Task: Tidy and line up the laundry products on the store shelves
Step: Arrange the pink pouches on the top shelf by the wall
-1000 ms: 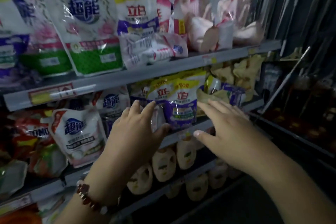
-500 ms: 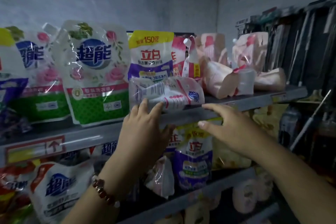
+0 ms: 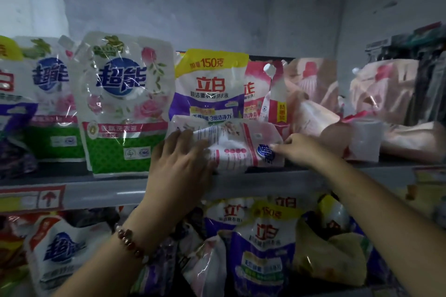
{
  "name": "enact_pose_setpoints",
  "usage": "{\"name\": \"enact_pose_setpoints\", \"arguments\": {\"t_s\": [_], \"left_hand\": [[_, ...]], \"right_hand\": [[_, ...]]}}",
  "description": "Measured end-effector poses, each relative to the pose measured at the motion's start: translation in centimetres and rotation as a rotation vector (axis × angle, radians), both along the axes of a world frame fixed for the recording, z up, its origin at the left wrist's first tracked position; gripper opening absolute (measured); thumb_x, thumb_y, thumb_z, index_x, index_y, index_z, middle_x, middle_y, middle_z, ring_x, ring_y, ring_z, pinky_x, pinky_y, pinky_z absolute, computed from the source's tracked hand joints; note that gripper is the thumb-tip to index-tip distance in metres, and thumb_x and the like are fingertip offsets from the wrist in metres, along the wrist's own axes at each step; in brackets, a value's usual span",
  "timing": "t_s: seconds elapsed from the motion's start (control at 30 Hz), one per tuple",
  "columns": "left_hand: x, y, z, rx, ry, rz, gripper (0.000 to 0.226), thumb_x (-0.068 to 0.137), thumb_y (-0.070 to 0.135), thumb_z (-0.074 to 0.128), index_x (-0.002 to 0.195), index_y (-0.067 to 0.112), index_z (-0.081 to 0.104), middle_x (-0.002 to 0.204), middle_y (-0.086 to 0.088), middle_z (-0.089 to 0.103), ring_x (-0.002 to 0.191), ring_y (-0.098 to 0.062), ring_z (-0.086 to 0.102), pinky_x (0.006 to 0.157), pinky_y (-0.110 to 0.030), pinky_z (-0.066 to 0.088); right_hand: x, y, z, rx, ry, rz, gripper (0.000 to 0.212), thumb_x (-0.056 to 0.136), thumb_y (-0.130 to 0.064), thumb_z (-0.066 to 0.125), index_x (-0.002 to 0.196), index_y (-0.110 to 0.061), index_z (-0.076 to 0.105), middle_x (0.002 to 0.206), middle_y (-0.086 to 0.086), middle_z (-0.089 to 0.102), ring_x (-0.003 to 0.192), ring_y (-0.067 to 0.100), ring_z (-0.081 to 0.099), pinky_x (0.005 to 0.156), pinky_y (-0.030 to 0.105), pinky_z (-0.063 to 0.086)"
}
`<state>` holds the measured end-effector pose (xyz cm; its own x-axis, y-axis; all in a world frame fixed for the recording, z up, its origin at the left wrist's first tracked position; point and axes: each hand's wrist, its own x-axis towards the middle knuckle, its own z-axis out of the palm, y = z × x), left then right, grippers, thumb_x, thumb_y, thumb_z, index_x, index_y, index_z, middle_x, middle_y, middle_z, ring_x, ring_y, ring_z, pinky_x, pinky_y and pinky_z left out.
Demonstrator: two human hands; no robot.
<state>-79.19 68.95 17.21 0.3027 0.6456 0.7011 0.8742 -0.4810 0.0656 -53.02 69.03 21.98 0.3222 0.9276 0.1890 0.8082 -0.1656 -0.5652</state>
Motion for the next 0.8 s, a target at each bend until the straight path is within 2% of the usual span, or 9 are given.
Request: {"name": "enact_pose_setpoints", "arguments": {"t_s": [0.07, 0.13, 0.2, 0.27, 0.43, 0.57, 0.67, 0.8], "left_hand": [[0.5, 0.0, -0.1, -0.003, -0.01, 0.027, 0.06, 0.087, 0.056, 0.027, 0.131, 0.027, 0.057, 0.141, -0.007, 0.05, 0.135, -0.032, 0.039, 0.107, -0.054, 0.035], [0.8, 0.2, -0.4, -0.006, -0.012, 0.048, 0.06, 0.087, 0.057, 0.025, 0.133, 0.03, 0.054, 0.144, -0.006, 0.046, 0.138, -0.031, 0.034, 0.109, -0.055, 0.032], [1.0, 0.4, -0.7, 0.004, -0.017, 0.059, 0.057, 0.088, 0.057, 0.026, 0.131, 0.03, 0.054, 0.146, -0.007, 0.044, 0.14, -0.032, 0.031, 0.11, -0.056, 0.03], [1.1, 0.6, -1.0, 0.001, -0.025, 0.06, 0.054, 0.09, 0.057, 0.027, 0.128, 0.03, 0.055, 0.147, -0.008, 0.043, 0.142, -0.033, 0.029, 0.11, -0.057, 0.029], [1.7, 0.9, -1.5, 0.032, -0.055, 0.07, 0.045, 0.093, 0.051, 0.032, 0.121, 0.027, 0.057, 0.144, -0.01, 0.044, 0.14, -0.033, 0.029, 0.109, -0.058, 0.03], [1.6, 0.8, -1.5, 0.042, -0.074, 0.071, 0.048, 0.094, 0.052, 0.031, 0.122, 0.026, 0.06, 0.142, -0.01, 0.045, 0.138, -0.033, 0.03, 0.107, -0.058, 0.032], [1.2, 0.8, -1.1, 0.055, -0.042, 0.074, 0.048, 0.093, 0.053, 0.033, 0.122, 0.027, 0.061, 0.14, -0.01, 0.048, 0.135, -0.033, 0.034, 0.104, -0.056, 0.036], [0.5, 0.9, -0.8, 0.066, -0.011, 0.056, 0.047, 0.091, 0.055, 0.034, 0.121, 0.029, 0.061, 0.139, -0.009, 0.049, 0.131, -0.033, 0.037, 0.099, -0.055, 0.039]], "right_hand": [[1.1, 0.3, 0.1, 0.043, 0.139, 0.066, 0.026, 0.091, -0.038, 0.065, 0.09, -0.012, 0.062, 0.086, 0.001, 0.064, 0.072, 0.011, 0.054, 0.058, 0.025, 0.038], [2.2, 0.8, -0.1, 0.076, 0.242, 0.119, 0.021, 0.087, -0.033, 0.071, 0.081, -0.014, 0.064, 0.1, 0.006, 0.068, 0.083, 0.016, 0.06, 0.07, 0.027, 0.044], [2.6, 1.1, -0.3, 0.08, 0.289, 0.153, 0.016, 0.086, -0.031, 0.073, 0.082, -0.018, 0.064, 0.105, 0.006, 0.068, 0.098, 0.021, 0.062, 0.084, 0.032, 0.047], [3.0, 1.5, -0.6, 0.069, 0.331, 0.186, 0.014, 0.086, -0.031, 0.073, 0.086, -0.018, 0.066, 0.106, 0.005, 0.069, 0.102, 0.022, 0.063, 0.092, 0.038, 0.05], [2.9, 1.4, -0.7, 0.072, 0.424, 0.245, 0.015, 0.089, -0.025, 0.07, 0.094, -0.013, 0.064, 0.103, 0.008, 0.07, 0.097, 0.023, 0.065, 0.081, 0.035, 0.053], [2.4, 1.4, -0.9, 0.116, 0.551, 0.271, 0.017, 0.084, -0.023, 0.075, 0.091, -0.013, 0.062, 0.101, 0.01, 0.072, 0.097, 0.026, 0.067, 0.086, 0.041, 0.055], [1.9, 1.4, -1.0, 0.17, 0.589, 0.286, 0.017, 0.084, -0.018, 0.074, 0.095, -0.014, 0.062, 0.1, 0.008, 0.073, 0.094, 0.023, 0.069, 0.078, 0.036, 0.056], [0.8, 1.2, -0.9, 0.287, 0.638, 0.309, 0.018, 0.085, -0.008, 0.072, 0.099, -0.013, 0.062, 0.101, 0.01, 0.072, 0.092, 0.024, 0.071, 0.077, 0.038, 0.059]]}}
